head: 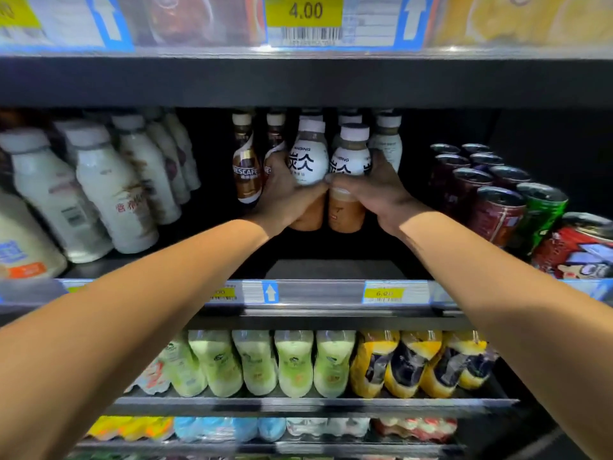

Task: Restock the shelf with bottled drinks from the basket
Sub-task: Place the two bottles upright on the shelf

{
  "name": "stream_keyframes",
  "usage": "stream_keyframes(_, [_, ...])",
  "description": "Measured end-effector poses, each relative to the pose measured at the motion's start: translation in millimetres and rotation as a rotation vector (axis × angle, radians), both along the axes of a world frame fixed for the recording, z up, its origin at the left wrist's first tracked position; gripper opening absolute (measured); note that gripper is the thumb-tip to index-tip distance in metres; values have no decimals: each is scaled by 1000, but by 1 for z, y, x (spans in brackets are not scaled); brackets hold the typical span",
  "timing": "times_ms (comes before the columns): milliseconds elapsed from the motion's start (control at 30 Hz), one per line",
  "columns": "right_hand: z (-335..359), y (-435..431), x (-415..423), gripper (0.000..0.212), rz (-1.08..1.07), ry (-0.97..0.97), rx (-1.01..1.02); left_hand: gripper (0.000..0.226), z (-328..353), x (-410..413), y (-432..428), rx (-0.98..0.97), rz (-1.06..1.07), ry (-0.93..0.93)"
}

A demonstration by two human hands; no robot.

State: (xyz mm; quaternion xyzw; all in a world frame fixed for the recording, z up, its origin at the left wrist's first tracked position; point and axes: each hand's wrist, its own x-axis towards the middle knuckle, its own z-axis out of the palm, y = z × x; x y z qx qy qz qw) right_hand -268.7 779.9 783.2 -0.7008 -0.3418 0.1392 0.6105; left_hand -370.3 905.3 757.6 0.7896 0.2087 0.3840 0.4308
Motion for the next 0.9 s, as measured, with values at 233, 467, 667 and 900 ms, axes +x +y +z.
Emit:
stream_keyframes(233, [0, -1, 7, 57, -47, -159, -95, 99, -9, 1, 10, -31, -16, -90])
stream_keyframes(467, [-2, 6, 11, 68, -149, -164, -155, 84, -9, 9, 10, 19, 36, -83])
stream_keyframes(667, [-5, 11, 15, 72, -180, -167, -145, 85, -8, 10, 11, 29, 46, -47])
stream_keyframes(900, [-5, 11, 16, 72, -178, -159, -156, 85, -8, 8, 7, -15, 51, -44])
